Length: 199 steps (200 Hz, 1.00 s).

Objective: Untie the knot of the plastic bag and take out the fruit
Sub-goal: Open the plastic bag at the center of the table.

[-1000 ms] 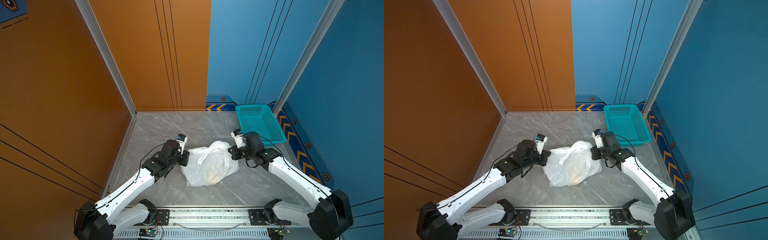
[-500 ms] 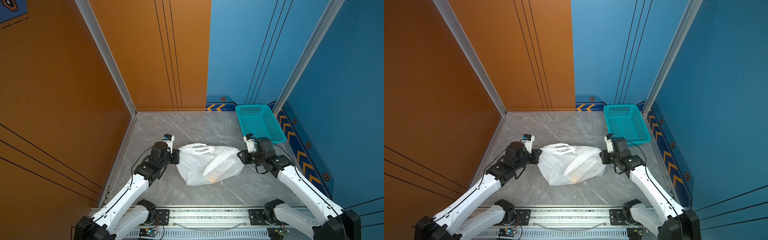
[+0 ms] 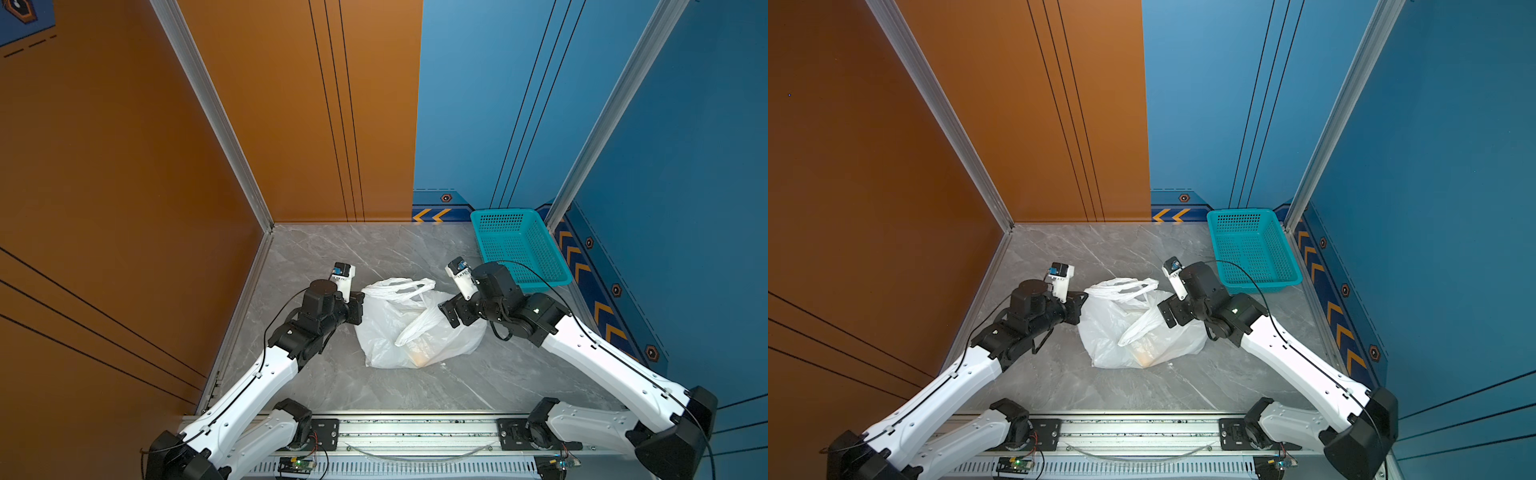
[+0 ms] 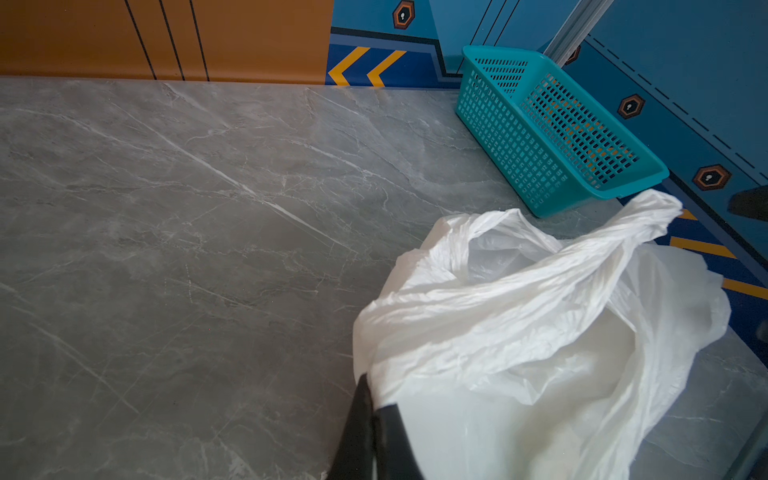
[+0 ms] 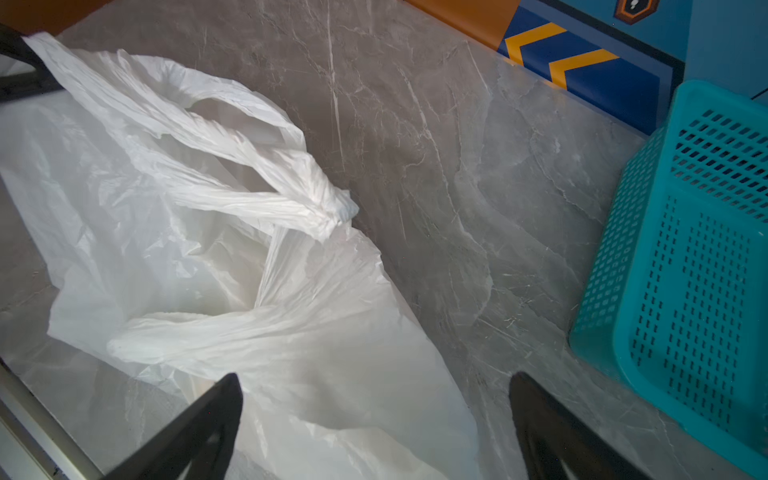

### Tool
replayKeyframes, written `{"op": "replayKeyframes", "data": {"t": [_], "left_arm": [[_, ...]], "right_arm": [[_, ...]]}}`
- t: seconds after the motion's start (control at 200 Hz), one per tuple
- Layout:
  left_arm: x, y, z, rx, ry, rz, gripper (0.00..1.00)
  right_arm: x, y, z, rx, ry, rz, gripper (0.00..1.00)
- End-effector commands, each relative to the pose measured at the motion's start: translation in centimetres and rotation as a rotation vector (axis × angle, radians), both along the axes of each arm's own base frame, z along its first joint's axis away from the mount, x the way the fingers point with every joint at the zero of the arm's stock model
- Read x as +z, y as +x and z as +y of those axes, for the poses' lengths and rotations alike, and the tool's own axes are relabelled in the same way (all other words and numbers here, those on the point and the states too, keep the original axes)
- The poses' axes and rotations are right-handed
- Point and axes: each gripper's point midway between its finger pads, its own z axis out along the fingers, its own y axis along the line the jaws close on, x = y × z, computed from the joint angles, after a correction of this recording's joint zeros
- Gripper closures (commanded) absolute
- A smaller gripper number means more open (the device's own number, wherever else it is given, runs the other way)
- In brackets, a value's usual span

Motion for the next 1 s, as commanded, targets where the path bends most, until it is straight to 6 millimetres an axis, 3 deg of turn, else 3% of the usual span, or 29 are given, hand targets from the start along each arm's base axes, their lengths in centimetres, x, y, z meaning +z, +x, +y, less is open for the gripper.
{"op": "replayKeyframes", "data": {"t": [0.0, 0.17, 0.33, 0.411, 0.486, 0.576, 0.656, 0.776, 0.831, 0.881, 0.991], "left_arm": [[2.5, 0.6, -0.7, -0.028, -0.022, -0.083, 1.0], [2.5, 0.6, -0.8, -0.028, -0.027, -0.088, 1.0], [2.6, 0.4, -0.5, -0.017, -0.032, -0.1, 1.0], [2.7, 0.3, -0.2, -0.008, -0.029, -0.107, 1.0], [2.6, 0.2, 0.2, 0.004, -0.024, -0.109, 1.0], [2.4, 0.1, 0.7, 0.019, -0.02, -0.106, 1.0], [2.1, -0.1, 1.0, 0.025, -0.02, -0.1, 1.0], [1.5, -0.2, 1.2, 0.028, -0.019, -0.088, 1.0], [1.2, -0.2, 1.2, 0.026, -0.019, -0.079, 1.0], [1.2, -0.2, 1.1, 0.023, -0.024, -0.074, 1.0], [1.4, -0.2, 0.8, 0.011, -0.032, -0.072, 1.0]], "right_arm": [[-0.6, 1.1, 1.1, 0.023, -0.087, 0.008, 0.0], [-2.9, 2.9, 4.0, 0.041, -0.086, 0.081, 0.0], [-4.5, 4.7, 4.7, -0.022, -0.123, 0.093, 0.0], [-5.3, 5.5, 4.4, -0.067, -0.143, 0.098, 0.05], [-5.8, 6.1, 3.0, -0.134, -0.174, 0.087, 0.11], [-5.7, 6.5, 0.8, -0.215, -0.176, 0.076, 0.24], [-5.3, 7.4, -2.5, -0.311, -0.144, 0.08, 0.28], [-4.8, 7.8, -5.0, -0.367, -0.105, 0.088, 0.33], [-4.8, 7.6, -5.2, -0.358, -0.081, 0.104, 0.44], [-4.6, 7.5, -4.9, -0.337, -0.069, 0.103, 0.61], [-4.4, 7.0, -3.3, -0.267, -0.05, 0.101, 0.81]]}}
